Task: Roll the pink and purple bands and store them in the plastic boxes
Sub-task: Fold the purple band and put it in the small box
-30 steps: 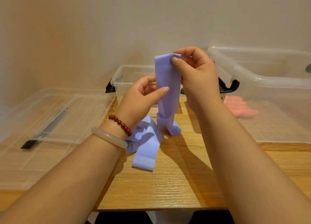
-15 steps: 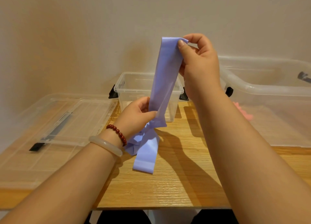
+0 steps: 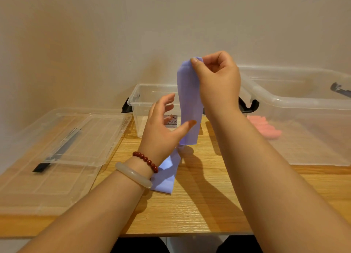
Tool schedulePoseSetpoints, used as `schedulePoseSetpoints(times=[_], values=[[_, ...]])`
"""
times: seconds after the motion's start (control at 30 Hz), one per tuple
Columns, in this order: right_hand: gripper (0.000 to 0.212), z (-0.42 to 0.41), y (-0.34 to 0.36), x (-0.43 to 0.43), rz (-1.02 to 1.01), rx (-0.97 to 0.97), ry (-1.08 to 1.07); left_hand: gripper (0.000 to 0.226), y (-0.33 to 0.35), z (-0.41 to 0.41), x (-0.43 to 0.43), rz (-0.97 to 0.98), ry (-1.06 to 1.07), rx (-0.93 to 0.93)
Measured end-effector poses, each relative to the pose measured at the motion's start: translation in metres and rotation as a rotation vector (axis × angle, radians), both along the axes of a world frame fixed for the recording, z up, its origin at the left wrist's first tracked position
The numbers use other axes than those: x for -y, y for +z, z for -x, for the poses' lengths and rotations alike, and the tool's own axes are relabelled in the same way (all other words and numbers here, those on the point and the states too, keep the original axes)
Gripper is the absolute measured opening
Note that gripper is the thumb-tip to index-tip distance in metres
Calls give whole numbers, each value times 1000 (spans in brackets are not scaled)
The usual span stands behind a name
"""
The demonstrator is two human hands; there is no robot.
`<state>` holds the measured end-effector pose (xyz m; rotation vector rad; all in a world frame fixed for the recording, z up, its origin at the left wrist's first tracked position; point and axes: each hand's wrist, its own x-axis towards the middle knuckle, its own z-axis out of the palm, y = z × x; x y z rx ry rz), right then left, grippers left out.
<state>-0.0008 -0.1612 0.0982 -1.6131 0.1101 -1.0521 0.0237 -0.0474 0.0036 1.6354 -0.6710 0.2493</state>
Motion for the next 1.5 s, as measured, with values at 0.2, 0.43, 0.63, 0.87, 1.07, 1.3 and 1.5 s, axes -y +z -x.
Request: schedulePoseSetpoints(times=[0.2,0.43,0.63,0.87,1.07,1.3,1.5], values=[[27,-2,-11,4,91,-79,-36,27,14,0,8,20,12,53],[30,1,-17,2,89,-137,15,61,21,-2,10,-103,-19,26],[23,5,-21,7,1,-145,124,25,30,-10,7,52,121,75],[12,3,-39,18,-27,-209,174,19,31,-24,-5,89,169,42],[9,6,-47,18,-26,-260,164,24,30,-27,-14,116,139,-30],[31,10,-51,11,239,-421,199,22,29,-34,-20,97,164,-90],[41,12,-55,-2,298,-407,246,18,32,-29,-21,67,148,-77]])
